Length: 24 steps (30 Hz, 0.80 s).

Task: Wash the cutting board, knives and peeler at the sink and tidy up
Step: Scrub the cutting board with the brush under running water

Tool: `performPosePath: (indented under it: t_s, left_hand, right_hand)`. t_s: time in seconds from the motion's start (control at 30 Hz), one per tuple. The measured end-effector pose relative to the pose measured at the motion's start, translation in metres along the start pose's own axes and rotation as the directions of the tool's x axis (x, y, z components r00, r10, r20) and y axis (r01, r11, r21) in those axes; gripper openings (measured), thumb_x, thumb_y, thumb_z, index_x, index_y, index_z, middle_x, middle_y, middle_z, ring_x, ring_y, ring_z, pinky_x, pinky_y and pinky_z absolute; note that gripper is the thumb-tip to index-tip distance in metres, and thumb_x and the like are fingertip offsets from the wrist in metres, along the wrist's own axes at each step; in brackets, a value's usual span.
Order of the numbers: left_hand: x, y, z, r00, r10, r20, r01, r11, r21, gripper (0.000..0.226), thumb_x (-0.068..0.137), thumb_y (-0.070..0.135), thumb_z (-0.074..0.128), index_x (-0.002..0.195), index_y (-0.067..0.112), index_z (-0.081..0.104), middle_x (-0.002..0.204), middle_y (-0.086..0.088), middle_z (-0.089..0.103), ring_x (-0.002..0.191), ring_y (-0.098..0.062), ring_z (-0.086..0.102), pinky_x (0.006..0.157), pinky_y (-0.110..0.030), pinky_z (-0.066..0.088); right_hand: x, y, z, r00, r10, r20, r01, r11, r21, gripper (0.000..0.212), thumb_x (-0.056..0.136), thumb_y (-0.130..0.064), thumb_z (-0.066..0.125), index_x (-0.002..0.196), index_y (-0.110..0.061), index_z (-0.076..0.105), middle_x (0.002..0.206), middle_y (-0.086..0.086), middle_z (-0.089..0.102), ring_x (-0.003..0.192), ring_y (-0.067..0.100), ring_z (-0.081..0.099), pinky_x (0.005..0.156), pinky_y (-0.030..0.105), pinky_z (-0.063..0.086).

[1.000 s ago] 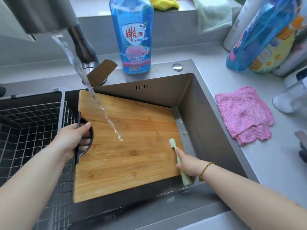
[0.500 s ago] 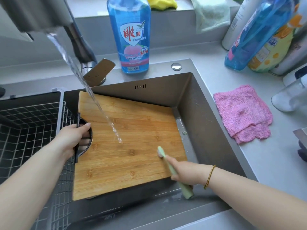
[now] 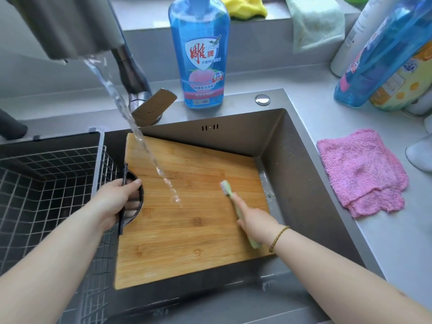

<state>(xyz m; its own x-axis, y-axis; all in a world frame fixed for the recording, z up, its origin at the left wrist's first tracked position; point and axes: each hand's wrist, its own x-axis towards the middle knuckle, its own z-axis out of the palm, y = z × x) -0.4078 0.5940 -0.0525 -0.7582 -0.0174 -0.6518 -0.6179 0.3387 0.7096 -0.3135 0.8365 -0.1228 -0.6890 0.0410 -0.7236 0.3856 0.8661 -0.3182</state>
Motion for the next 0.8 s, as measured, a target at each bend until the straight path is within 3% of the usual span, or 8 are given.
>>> performPosePath:
  t_s: [0.07, 0.17, 0.27, 0.33, 0.4, 0.53, 0.7, 0.8]
  left_hand:
    - [0.000, -0.002, 0.000, 1.000, 0.005, 0.006, -0.005, 1.000, 0.003, 0.014, 0.096, 0.017, 0.045, 0.087, 0.011, 0.053, 0.075, -0.007, 0.061, 0.059, -0.019, 0.055, 0.032, -0.017, 0.042]
    - [0.002, -0.004, 0.000, 1.000, 0.005, 0.005, -0.005, 1.000, 0.009, 0.012, 0.096, 0.018, 0.045, 0.092, 0.010, 0.054, 0.080, -0.009, 0.063, 0.062, -0.020, 0.057, 0.033, -0.017, 0.044]
    - [0.003, -0.005, 0.001, 1.000, -0.002, 0.002, 0.002, 1.000, 0.004, 0.012, 0.096, 0.018, 0.046, 0.093, 0.010, 0.054, 0.083, -0.010, 0.064, 0.065, -0.021, 0.058, 0.034, -0.017, 0.045]
    - [0.002, -0.005, 0.001, 1.000, -0.005, 0.016, 0.005, 1.000, 0.008, 0.012, 0.096, 0.019, 0.046, 0.092, 0.011, 0.054, 0.083, -0.009, 0.064, 0.065, -0.020, 0.058, 0.036, -0.019, 0.047]
    - [0.002, -0.006, 0.001, 0.999, -0.004, 0.032, 0.004, 1.000, -0.001, 0.013, 0.096, 0.018, 0.046, 0.094, 0.009, 0.054, 0.084, -0.010, 0.064, 0.066, -0.021, 0.058, 0.037, -0.021, 0.048]
    - [0.002, -0.006, 0.000, 0.999, -0.007, 0.040, 0.008, 1.000, -0.015, 0.013, 0.096, 0.018, 0.046, 0.096, 0.008, 0.054, 0.086, -0.013, 0.064, 0.067, -0.022, 0.058, 0.037, -0.020, 0.048]
    - [0.000, -0.008, 0.001, 0.998, 0.015, 0.056, -0.015, 1.000, -0.015, 0.011, 0.095, 0.017, 0.046, 0.091, 0.010, 0.054, 0.083, -0.010, 0.065, 0.067, -0.022, 0.059, 0.039, -0.021, 0.050]
    - [0.000, -0.006, 0.001, 0.997, 0.029, 0.067, -0.028, 1.000, -0.010, 0.010, 0.095, 0.015, 0.046, 0.092, 0.010, 0.054, 0.082, -0.010, 0.066, 0.067, -0.021, 0.060, 0.040, -0.021, 0.051]
  right_hand:
    - [0.005, 0.009, -0.007, 0.994, 0.104, -0.037, -0.102, 0.993, 0.059, 0.067, 0.097, -0.020, 0.036, 0.147, -0.025, -0.008, 0.103, 0.015, 0.059, 0.079, 0.023, 0.052, 0.069, 0.030, 0.040]
    - [-0.001, -0.006, -0.008, 0.999, -0.051, 0.002, 0.050, 0.995, 0.090, 0.068, 0.097, -0.023, 0.040, 0.147, -0.028, -0.007, 0.118, 0.015, 0.059, 0.084, 0.022, 0.054, 0.071, 0.029, 0.042]
    - [0.001, -0.015, -0.005, 0.990, -0.137, 0.019, 0.135, 0.988, 0.078, 0.067, 0.097, -0.023, 0.040, 0.146, -0.031, -0.005, 0.105, 0.011, 0.061, 0.072, 0.016, 0.052, 0.063, 0.025, 0.043]
    - [0.010, -0.009, -0.010, 0.999, -0.019, -0.047, 0.023, 0.996, 0.089, 0.065, 0.098, -0.021, 0.038, 0.147, -0.029, -0.004, 0.096, 0.011, 0.059, 0.067, 0.017, 0.052, 0.058, 0.025, 0.041]
    - [0.011, -0.008, -0.013, 0.993, 0.054, -0.101, -0.045, 0.995, 0.093, 0.064, 0.098, -0.021, 0.036, 0.147, -0.028, -0.004, 0.102, 0.015, 0.061, 0.075, 0.023, 0.054, 0.065, 0.028, 0.041]
    - [-0.002, -0.024, -0.003, 0.986, -0.145, -0.088, 0.148, 0.989, 0.024, 0.064, 0.098, -0.023, 0.036, 0.146, -0.032, -0.006, 0.082, 0.006, 0.056, 0.066, 0.018, 0.050, 0.061, 0.029, 0.044]
    - [0.007, 0.002, -0.019, 0.990, 0.078, -0.118, -0.064, 0.991, 0.114, 0.061, 0.098, -0.020, 0.033, 0.147, -0.030, -0.002, 0.109, 0.016, 0.061, 0.089, 0.027, 0.059, 0.071, 0.031, 0.042]
    - [-0.007, -0.017, -0.009, 0.985, -0.141, -0.100, 0.153, 0.981, 0.122, 0.063, 0.098, -0.020, 0.035, 0.145, -0.036, -0.005, 0.094, 0.011, 0.062, 0.068, 0.019, 0.053, 0.061, 0.028, 0.044]
